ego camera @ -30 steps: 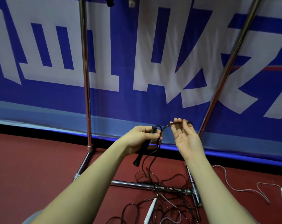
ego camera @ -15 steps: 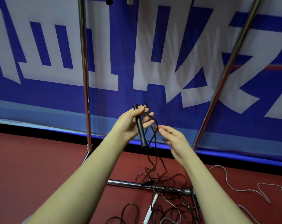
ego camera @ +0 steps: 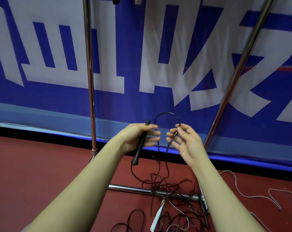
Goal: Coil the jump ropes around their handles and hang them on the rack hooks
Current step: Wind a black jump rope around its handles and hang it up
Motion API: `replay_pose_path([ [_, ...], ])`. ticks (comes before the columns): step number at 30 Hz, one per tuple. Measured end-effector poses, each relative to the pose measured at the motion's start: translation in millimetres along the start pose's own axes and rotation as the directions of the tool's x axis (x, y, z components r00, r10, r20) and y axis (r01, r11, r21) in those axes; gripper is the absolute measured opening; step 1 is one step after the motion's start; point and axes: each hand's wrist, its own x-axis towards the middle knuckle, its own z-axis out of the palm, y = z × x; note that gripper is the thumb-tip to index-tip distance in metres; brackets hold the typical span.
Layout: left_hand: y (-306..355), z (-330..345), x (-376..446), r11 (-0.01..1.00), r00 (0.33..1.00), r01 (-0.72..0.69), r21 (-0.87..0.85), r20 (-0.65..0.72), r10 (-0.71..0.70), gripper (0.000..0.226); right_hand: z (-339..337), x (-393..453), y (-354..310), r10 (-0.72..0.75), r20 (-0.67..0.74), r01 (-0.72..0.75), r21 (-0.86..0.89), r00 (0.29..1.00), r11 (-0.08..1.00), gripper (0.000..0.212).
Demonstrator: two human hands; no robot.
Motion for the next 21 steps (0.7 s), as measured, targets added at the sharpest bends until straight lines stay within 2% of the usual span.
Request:
replay_pose_path([
  [3,-13,4,-1,0.987,0.993,0.092,0.135,0.063,-0.101,0.018,-1,1,-5,-0.021,-0.014,0.023,0.186,1.000,0.982,0.017],
  [7,-23,18,0,0.991,0.983,0.048,0.128,0.171,-0.069,0.019,3,1,-12,-0.085,0.012,0.078,0.299,0.996,0.951,0.019],
  [12,-21,29,-4,0.993,0.951,-0.002,0.121,0.308,-0.035,0.015,-1,4,-16,-0.130,-0.053,0.140,0.378,0.990,0.915,0.021],
  [14,-22,33,-5,0.992,0.952,-0.025,0.123,0.306,-0.014,0.013,-5,5,-15,-0.117,-0.071,0.135,0.370,0.991,0.919,0.019],
  [16,-21,37,-5,0.994,0.969,-0.053,0.095,0.244,0.028,0.013,-10,7,-13,-0.065,-0.069,0.084,0.330,0.996,0.940,0.017],
  [19,-13,37,-2,0.990,0.983,-0.126,-0.056,0.127,0.133,0.013,-15,9,-6,0.147,-0.020,-0.143,0.141,0.989,0.980,0.024],
  [21,-5,37,0,0.966,0.981,-0.181,-0.184,0.040,0.191,0.013,-16,7,0,0.278,0.025,-0.277,-0.020,0.960,0.961,0.032],
])
